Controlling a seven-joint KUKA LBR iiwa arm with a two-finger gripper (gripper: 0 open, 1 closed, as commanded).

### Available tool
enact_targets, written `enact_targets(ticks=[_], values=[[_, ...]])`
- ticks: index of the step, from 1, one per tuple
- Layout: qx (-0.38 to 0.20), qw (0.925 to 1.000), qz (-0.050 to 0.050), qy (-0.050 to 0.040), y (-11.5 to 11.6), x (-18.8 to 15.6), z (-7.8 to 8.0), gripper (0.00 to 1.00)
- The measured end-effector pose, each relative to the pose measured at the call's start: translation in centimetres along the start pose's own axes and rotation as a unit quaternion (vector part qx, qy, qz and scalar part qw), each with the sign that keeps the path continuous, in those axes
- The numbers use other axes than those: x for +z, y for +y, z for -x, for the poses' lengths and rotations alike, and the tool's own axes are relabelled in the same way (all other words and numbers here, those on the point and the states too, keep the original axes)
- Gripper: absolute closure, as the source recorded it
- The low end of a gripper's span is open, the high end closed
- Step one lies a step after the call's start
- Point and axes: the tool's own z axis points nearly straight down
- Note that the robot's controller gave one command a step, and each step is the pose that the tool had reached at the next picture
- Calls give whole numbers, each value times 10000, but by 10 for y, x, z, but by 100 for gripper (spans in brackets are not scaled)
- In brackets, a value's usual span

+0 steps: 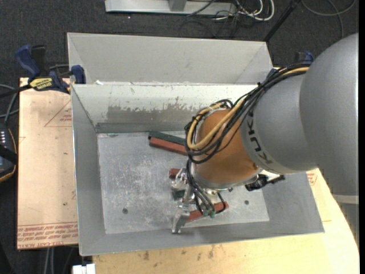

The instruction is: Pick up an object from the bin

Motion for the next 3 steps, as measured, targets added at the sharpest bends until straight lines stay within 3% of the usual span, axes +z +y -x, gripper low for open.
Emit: enact_targets(ticks=[1, 2, 3], values=[[-320, 9995, 8, -26, -26, 8, 5, 0], [-935, 9956, 46, -96, -63, 15, 54, 100], [-934, 9956, 46, -96, -64, 15, 54, 100]])
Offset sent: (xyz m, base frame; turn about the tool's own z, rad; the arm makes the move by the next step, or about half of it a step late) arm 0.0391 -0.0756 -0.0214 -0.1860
